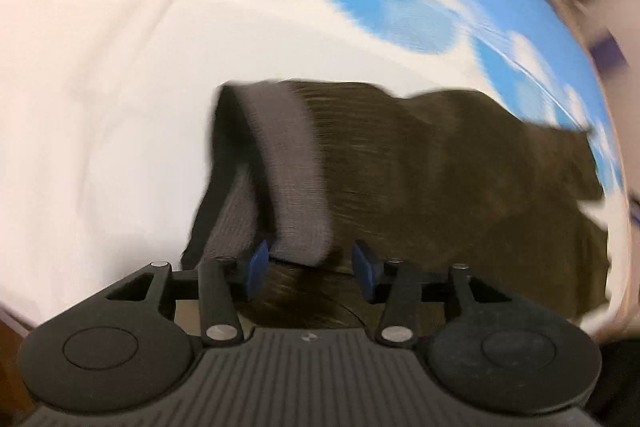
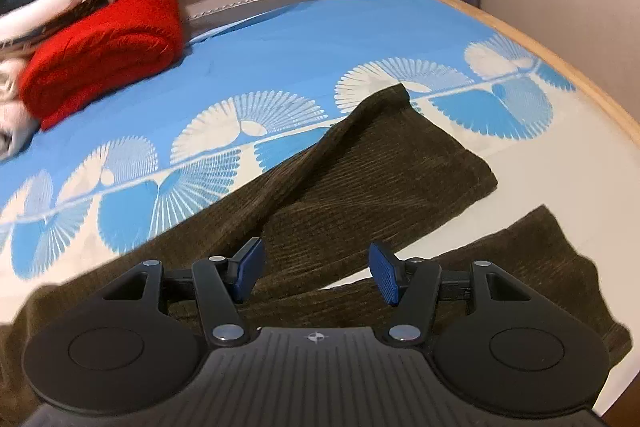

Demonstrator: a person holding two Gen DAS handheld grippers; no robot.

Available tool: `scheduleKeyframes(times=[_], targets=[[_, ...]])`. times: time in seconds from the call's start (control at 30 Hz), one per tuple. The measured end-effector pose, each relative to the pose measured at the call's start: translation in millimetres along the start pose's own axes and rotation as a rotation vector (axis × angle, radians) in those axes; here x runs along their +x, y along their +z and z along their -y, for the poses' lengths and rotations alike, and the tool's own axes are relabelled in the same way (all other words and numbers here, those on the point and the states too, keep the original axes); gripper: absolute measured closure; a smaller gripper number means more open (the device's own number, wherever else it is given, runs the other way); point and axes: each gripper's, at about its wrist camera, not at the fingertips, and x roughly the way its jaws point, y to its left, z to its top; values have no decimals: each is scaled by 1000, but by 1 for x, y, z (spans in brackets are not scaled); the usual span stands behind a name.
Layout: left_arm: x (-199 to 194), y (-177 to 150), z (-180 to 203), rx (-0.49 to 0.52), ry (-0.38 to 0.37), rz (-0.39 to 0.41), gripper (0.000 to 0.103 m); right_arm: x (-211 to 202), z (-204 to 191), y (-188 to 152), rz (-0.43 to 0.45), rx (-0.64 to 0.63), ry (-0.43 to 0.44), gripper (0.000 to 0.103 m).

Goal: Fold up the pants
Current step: 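Grasp the grey waistband edge of the folded pants with the left gripper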

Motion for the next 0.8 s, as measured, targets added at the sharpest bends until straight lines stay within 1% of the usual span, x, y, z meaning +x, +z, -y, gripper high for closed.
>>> scheduleKeyframes(times=[0.07,0.13,0.17,0.27,0.37,0.43,0.5,0.53,0.6,0.7,0.8], targets=[[10,7,-5,-70,-8,-28,51,2,2,3,7,30,-4,43],[17,12,-5,-118,-28,-42,44,6,5,7,15,65,0,43],[20,16,-4,-127,-26,-47,41,8,8,10,19,89,6,43],[29,24,3,-103,17,-54,41,20,16,18,19,179,38,43],[34,30,11,-60,49,-56,41,37,23,24,-1,285,78,43],[31,32,10,-26,71,-47,44,53,24,28,-22,338,96,43],[33,35,13,9,94,-39,63,73,23,31,-45,371,115,43],[33,36,15,29,107,-36,64,83,22,32,-56,379,120,43],[30,37,19,74,131,-15,72,103,20,35,-74,390,119,43],[24,40,25,115,144,24,78,130,17,38,-91,401,119,43],[19,43,23,117,142,32,79,152,13,40,-95,402,118,43]])
